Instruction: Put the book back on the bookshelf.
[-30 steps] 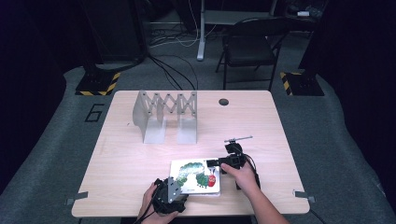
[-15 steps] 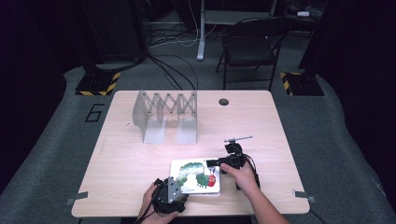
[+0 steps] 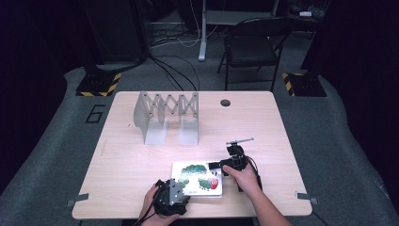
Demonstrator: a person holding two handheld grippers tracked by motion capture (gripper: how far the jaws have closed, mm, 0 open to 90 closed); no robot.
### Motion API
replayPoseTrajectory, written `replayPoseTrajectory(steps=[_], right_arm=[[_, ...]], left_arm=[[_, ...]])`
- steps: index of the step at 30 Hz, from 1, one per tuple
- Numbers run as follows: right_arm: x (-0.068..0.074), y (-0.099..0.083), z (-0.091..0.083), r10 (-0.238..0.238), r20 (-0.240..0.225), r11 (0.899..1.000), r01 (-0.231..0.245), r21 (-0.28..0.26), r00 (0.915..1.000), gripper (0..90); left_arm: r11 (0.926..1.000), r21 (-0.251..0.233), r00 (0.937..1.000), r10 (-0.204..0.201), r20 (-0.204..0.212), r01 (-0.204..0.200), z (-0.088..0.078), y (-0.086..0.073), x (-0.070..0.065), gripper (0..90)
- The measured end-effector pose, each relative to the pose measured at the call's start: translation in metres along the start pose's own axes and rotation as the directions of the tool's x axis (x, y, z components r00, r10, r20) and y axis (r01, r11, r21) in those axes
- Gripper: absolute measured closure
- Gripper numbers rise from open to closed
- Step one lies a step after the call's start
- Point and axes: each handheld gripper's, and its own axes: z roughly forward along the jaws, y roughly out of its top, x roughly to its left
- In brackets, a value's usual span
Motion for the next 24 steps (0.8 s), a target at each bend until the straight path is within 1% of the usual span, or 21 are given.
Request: replayPoseTrajectory(steps=[5, 6, 7, 8, 9, 10, 11, 14, 16, 17, 18, 19, 20, 21, 24], right_arm=[[0.000, 0.000, 0.000, 0.004, -0.003, 1.000, -0.004, 0.000, 1.0000, 47.5], [0.000, 0.000, 0.000, 0.004, -0.004, 1.000, -0.004, 0.000, 1.0000, 47.5], [-0.001, 0.000, 0.000, 0.005, -0.004, 1.000, -0.005, 0.000, 1.0000, 47.5], [-0.001, 0.000, 0.000, 0.004, -0.005, 1.000, -0.004, 0.000, 1.0000, 47.5], [-0.001, 0.000, 0.000, 0.005, -0.005, 1.000, -0.005, 0.000, 1.0000, 47.5], [-0.001, 0.000, 0.000, 0.005, -0.005, 1.000, -0.005, -0.001, 1.0000, 47.5], [-0.001, 0.000, 0.000, 0.005, -0.005, 1.000, -0.005, 0.000, 1.0000, 47.5], [-0.001, 0.000, 0.000, 0.005, -0.006, 1.000, -0.005, 0.000, 1.0000, 47.4], [-0.001, 0.000, 0.000, 0.006, -0.007, 1.000, -0.006, 0.001, 1.0000, 47.4], [0.000, 0.000, 0.000, 0.004, -0.006, 1.000, -0.004, 0.002, 1.0000, 47.8], [0.000, 0.000, 0.000, 0.004, -0.006, 1.000, -0.004, 0.003, 1.0000, 47.7], [-0.001, 0.000, 0.000, 0.002, -0.004, 1.000, -0.002, 0.003, 1.0000, 47.7], [0.000, 0.000, 0.000, 0.001, -0.005, 1.000, -0.001, 0.003, 1.0000, 47.6], [0.000, 0.000, 0.000, -0.001, -0.005, 1.000, 0.001, 0.003, 1.0000, 47.6], [0.000, 0.000, 0.000, -0.001, -0.005, 1.000, 0.001, 0.002, 1.0000, 47.5]], left_arm=[[0.9999, 0.010, 1.0000, -0.003, 0.002, 0.003, -0.001, 0.000, -0.001, 17.3], [0.9999, 0.011, 1.0000, -0.002, -0.009, 0.002, -0.001, 0.001, -0.001, 17.6], [1.0000, 0.005, 0.9999, -0.002, -0.012, 0.002, -0.001, 0.000, -0.002, 17.9], [1.0000, 0.008, 1.0000, 0.005, 0.000, -0.005, -0.002, 0.001, -0.002, 18.4], [0.9999, 0.008, 0.9999, 0.010, 0.002, -0.010, -0.002, 0.001, -0.002, 19.1], [0.9999, 0.008, 0.9999, 0.010, 0.002, -0.010, -0.002, 0.001, -0.002, 20.1], [0.9998, 0.010, 0.9998, 0.019, 0.001, -0.019, -0.002, 0.001, -0.003, 20.8], [0.9997, 0.011, 0.9998, 0.020, -0.001, -0.020, -0.003, 0.001, -0.003, 21.8], [0.9998, 0.015, 0.9999, 0.015, 0.006, -0.015, -0.003, 0.001, -0.004, 22.0], [0.9997, 0.019, 0.9999, 0.014, 0.006, -0.014, -0.004, 0.001, -0.003, 24.2], [0.9999, 0.012, 0.9998, 0.001, 0.018, -0.001, -0.007, 0.002, -0.003, 25.8], [0.9999, 0.012, 0.9998, 0.001, 0.018, -0.001, -0.007, 0.002, -0.003, 26.2], [0.9999, 0.011, 0.9995, -0.013, 0.029, 0.012, -0.010, 0.002, -0.001, 26.2], [0.9998, 0.003, 0.9994, -0.019, 0.028, 0.019, -0.010, 0.003, -0.001, 26.2], [0.9997, 0.000, 0.9990, -0.023, 0.039, 0.023, -0.012, 0.004, 0.001, 26.1]])
